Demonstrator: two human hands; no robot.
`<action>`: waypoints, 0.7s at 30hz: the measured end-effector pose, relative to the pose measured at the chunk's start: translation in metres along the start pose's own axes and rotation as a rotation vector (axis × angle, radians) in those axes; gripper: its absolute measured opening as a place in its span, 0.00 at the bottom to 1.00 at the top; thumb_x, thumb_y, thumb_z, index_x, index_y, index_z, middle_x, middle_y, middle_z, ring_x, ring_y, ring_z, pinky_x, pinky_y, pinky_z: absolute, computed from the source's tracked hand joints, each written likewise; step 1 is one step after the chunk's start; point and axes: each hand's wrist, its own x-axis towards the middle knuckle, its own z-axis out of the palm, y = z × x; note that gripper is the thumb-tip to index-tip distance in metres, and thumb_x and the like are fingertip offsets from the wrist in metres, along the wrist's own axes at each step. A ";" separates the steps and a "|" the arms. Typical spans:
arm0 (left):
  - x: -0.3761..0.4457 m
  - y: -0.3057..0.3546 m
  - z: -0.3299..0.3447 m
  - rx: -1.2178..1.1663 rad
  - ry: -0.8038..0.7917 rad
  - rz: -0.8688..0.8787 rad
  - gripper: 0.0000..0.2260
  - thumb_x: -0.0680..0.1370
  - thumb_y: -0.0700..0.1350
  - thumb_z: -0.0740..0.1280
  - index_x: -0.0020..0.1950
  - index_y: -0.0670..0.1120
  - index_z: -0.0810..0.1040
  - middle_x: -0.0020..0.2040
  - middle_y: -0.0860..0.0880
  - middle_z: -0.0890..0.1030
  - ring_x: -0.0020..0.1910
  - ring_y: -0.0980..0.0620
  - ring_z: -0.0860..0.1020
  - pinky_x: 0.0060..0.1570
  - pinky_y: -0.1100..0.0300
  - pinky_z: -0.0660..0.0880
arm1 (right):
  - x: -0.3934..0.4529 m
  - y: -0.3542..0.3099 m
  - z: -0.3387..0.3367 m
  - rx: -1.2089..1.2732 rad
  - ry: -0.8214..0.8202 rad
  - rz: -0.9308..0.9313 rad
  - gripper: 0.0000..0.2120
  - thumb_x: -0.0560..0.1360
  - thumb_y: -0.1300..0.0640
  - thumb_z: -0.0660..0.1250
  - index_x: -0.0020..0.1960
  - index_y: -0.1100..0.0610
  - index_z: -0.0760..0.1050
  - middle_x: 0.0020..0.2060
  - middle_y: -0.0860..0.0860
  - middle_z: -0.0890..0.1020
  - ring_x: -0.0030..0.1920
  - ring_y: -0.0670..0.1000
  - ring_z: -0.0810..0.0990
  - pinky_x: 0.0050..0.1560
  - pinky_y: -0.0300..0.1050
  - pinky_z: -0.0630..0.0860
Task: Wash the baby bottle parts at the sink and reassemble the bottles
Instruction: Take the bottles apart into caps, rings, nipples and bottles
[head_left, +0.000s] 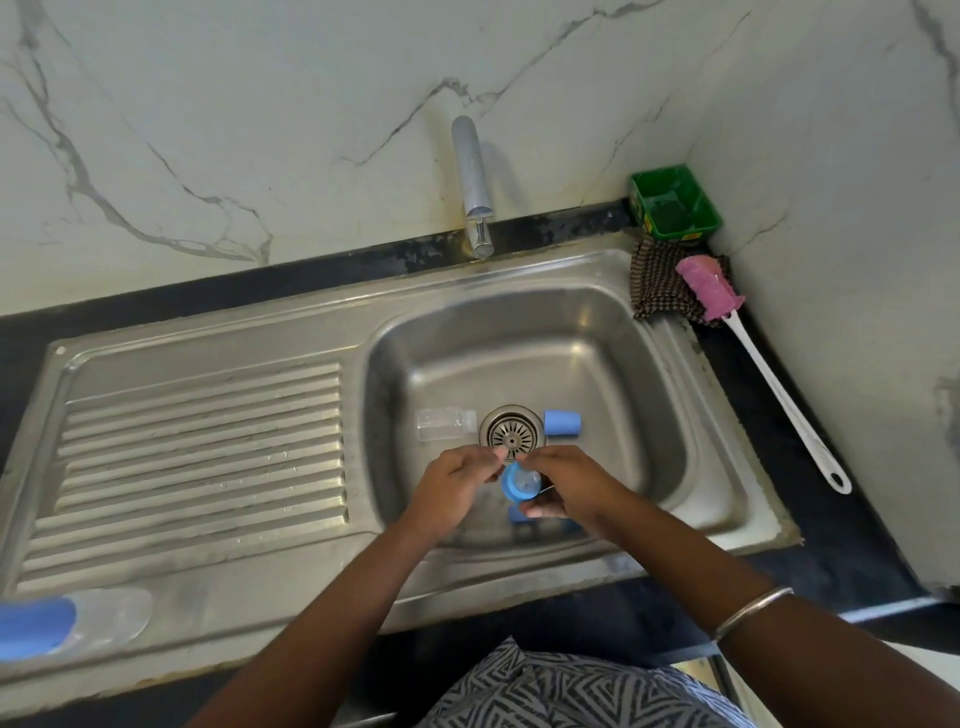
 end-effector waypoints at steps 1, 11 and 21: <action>-0.005 0.005 0.003 -0.090 -0.027 -0.052 0.09 0.76 0.57 0.70 0.40 0.55 0.86 0.44 0.51 0.86 0.50 0.51 0.84 0.55 0.51 0.78 | -0.001 -0.001 0.002 0.040 -0.015 0.012 0.13 0.80 0.55 0.66 0.59 0.63 0.77 0.53 0.65 0.82 0.41 0.57 0.86 0.40 0.47 0.84; -0.032 0.024 0.003 -0.350 0.011 -0.130 0.11 0.76 0.43 0.73 0.55 0.38 0.83 0.50 0.40 0.86 0.51 0.45 0.85 0.43 0.62 0.80 | -0.013 -0.002 0.000 0.277 -0.318 -0.078 0.19 0.75 0.63 0.62 0.63 0.67 0.78 0.56 0.65 0.82 0.54 0.60 0.83 0.50 0.45 0.83; -0.038 0.013 0.006 -0.354 0.078 -0.054 0.10 0.75 0.40 0.74 0.54 0.38 0.84 0.46 0.38 0.86 0.47 0.43 0.86 0.44 0.59 0.82 | -0.017 0.006 0.003 0.147 -0.343 -0.240 0.18 0.71 0.58 0.75 0.59 0.62 0.82 0.55 0.63 0.83 0.58 0.61 0.83 0.56 0.48 0.81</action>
